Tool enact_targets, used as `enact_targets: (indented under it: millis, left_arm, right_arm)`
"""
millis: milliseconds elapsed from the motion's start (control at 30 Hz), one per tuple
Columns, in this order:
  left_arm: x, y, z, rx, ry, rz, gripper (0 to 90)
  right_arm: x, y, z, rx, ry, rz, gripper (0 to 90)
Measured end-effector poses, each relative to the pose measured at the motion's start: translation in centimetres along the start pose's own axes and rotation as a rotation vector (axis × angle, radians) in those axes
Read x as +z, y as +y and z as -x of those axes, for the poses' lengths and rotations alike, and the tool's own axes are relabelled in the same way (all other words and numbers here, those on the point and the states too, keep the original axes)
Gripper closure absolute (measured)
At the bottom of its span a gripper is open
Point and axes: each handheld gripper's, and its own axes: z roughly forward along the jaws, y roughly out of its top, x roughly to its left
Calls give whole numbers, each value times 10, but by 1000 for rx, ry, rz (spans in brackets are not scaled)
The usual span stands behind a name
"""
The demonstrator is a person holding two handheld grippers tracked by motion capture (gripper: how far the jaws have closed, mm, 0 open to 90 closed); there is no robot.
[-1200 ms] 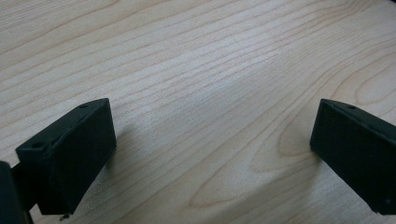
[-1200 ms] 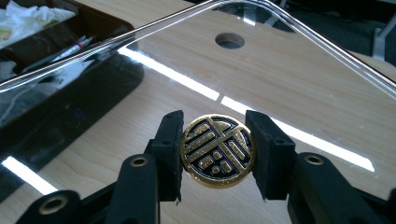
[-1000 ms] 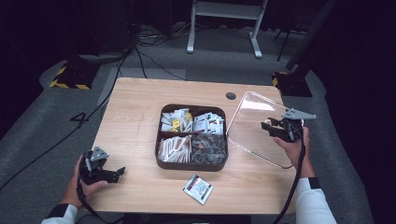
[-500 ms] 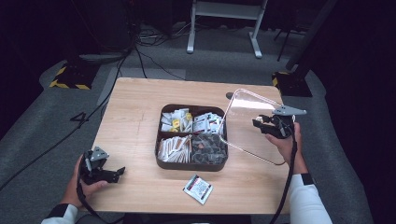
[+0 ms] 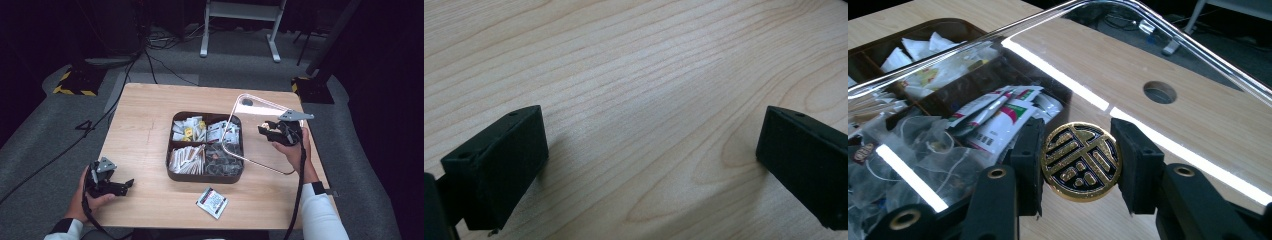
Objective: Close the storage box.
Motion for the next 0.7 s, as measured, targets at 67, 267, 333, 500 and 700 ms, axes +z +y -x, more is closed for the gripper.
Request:
enact_targets:
  millis: [67, 267, 333, 500, 700]
  left_arm:
    - [0, 0, 0, 0, 0, 0, 5]
    - [0, 0, 0, 0, 0, 0, 5]
    - [0, 0, 0, 0, 0, 0, 5]
    - [0, 0, 0, 0, 0, 0, 5]
    - [0, 0, 0, 0, 0, 0, 5]
  right_arm:
    - [4, 2, -4, -8, 9, -5, 590]
    - [16, 8, -16, -24, 32, -13, 590]
    - [19, 11, -20, -26, 39, -11, 590]
    - [28, 17, -31, -40, 63, -10, 590]
    - [37, 22, -42, -58, 85, -16, 590]
